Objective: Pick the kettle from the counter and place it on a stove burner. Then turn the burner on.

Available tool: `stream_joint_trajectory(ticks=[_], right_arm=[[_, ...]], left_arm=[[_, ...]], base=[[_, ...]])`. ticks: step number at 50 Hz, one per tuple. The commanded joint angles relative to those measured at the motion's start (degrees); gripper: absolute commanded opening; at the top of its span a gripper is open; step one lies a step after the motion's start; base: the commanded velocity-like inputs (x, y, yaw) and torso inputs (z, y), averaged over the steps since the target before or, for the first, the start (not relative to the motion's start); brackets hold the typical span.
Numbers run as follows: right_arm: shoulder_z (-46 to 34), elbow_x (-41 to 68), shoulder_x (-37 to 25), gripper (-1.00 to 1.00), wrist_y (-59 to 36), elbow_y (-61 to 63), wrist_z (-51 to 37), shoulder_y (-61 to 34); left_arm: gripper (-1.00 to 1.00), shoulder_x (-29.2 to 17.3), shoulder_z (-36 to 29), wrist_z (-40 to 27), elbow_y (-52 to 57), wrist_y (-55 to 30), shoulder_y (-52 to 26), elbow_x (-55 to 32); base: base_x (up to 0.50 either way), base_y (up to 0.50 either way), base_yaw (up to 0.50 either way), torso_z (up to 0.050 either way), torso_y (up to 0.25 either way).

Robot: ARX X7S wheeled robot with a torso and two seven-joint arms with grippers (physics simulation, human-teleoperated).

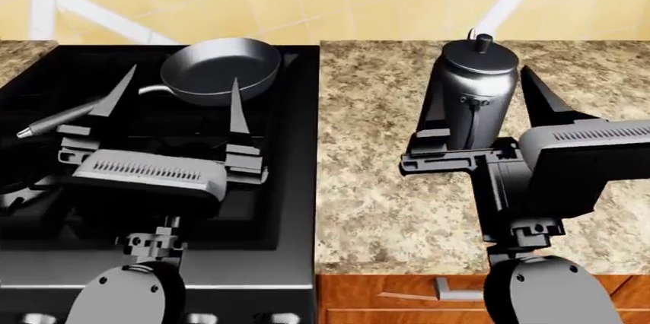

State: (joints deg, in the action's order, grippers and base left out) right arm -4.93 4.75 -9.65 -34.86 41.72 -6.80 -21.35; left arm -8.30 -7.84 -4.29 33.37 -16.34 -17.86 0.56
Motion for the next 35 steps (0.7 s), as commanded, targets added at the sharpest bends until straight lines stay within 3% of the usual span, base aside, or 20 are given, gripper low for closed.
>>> stream_joint_trajectory(ticks=[1,7,19,35], right_arm=[[-0.35,-2.76,1.3,1.0,-3.71,1.06,-4.97,-0.22],[-4.45,-7.29,2.97,1.0,-9.09,-1.0,-10.0,0.11],[-7.3,-6.79,4.24,1.0,-8.69,-3.24,-11.74,1.5],[-3.49,-2.67,5.06,1.0,-4.09,-13.73,-12.64,-3.06]], left_arm=[[1.0,-0.8,-1.28,-0.58,0.74,0.01,0.09,0.46],[1.0,-0.96,-1.67,-0.99,1.04,-0.79,0.01,0.51],[1.0,-1.36,-1.56,-1.53,0.99,-1.56,-0.22,-0.4],[1.0,-1.78,-1.64,-1.61,0.43,-1.75,-0.41,-2.34]], base=[[0.0,0.0,0.0,0.0,0.0],[0.0,0.0,0.0,0.0,0.0],[0.0,0.0,0.0,0.0,0.0],[0.0,0.0,0.0,0.0,0.0]])
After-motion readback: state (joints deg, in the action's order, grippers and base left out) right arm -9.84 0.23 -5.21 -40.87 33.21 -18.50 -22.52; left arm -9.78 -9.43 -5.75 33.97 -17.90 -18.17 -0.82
